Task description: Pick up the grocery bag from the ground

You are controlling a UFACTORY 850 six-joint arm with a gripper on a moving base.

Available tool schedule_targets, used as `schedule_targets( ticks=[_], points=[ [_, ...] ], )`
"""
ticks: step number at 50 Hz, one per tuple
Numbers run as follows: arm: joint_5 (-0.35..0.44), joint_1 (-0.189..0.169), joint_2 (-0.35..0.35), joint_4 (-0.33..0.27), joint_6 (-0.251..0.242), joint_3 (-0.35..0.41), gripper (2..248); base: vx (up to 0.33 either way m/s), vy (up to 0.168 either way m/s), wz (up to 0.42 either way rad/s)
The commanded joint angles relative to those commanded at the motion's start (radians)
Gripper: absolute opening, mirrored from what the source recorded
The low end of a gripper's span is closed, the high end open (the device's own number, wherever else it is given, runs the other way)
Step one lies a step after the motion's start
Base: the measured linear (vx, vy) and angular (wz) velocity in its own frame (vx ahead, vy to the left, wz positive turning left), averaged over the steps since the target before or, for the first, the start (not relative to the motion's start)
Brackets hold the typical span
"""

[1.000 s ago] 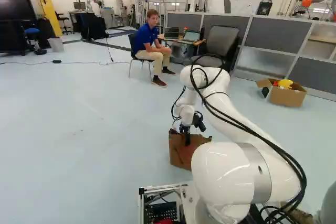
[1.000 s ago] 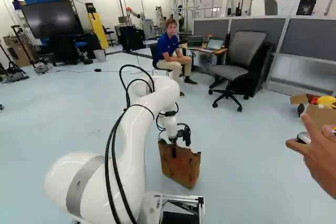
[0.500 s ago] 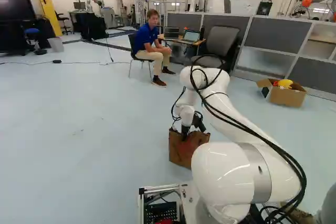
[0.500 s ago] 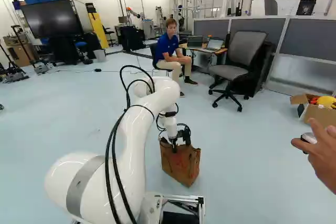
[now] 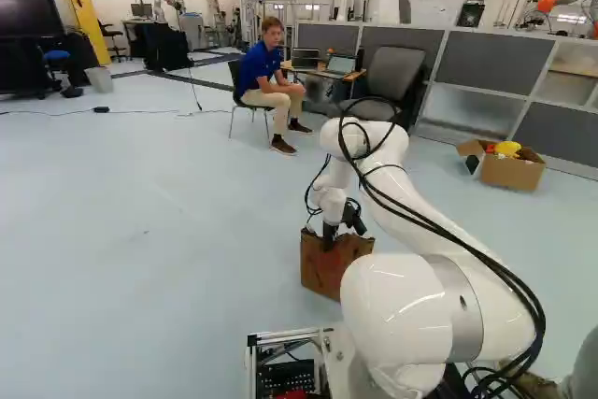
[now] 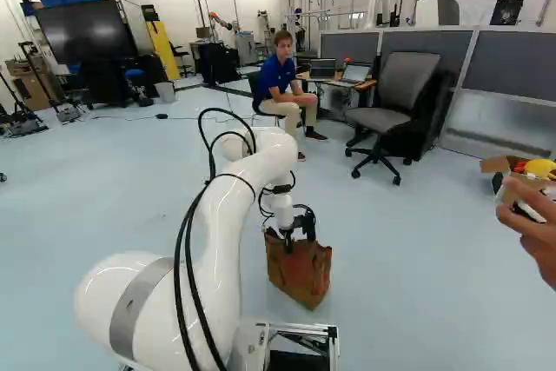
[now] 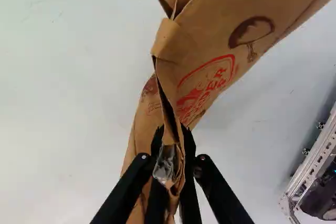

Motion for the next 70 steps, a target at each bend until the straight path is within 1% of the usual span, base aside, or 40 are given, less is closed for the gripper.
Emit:
schedule_targets(
  ticks=[39, 47, 70],
  points=[
    [0.000, 0.000, 0.004, 0.000, 0.000, 0.004, 23, 0.000, 0.000, 0.000],
    [0.000, 0.000, 0.046, 0.000, 0.000, 0.043, 23, 0.000, 0.000, 0.000],
    [0.000, 0.000, 0.205, 0.000, 0.000, 0.183, 23, 0.000, 0.000, 0.000]
  ],
)
